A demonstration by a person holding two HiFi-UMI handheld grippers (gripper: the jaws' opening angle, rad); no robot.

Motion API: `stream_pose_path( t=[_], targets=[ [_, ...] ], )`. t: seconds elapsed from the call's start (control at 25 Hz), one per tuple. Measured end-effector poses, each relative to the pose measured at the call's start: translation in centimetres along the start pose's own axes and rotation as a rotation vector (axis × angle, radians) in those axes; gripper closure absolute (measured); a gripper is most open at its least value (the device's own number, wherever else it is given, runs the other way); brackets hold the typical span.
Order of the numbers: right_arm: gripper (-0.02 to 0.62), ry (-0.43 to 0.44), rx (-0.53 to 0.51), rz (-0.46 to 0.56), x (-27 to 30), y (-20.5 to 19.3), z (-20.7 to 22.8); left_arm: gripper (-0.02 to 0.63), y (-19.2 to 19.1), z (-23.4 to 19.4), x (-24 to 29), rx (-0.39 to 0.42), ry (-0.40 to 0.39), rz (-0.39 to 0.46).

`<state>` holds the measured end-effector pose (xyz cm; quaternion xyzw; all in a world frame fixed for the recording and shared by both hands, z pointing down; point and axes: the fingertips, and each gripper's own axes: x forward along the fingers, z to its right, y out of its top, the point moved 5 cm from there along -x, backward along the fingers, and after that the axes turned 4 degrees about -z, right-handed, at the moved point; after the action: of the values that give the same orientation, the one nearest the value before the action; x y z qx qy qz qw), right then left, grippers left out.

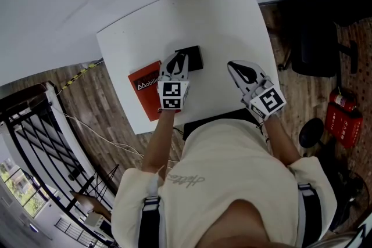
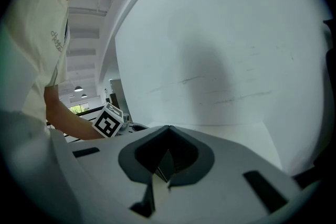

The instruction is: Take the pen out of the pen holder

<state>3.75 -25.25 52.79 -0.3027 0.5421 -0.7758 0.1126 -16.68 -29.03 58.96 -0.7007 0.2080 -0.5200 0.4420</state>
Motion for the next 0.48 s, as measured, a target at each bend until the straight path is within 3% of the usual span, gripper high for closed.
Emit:
stream_pose_path(
  t=[0.48],
  targets=[
    [0.588, 0.008, -0.016, 0.0, -0.66, -0.03, -0.3, 0.518, -0.12, -0.05, -0.1, -0.027, 0.023, 0.004]
  ],
)
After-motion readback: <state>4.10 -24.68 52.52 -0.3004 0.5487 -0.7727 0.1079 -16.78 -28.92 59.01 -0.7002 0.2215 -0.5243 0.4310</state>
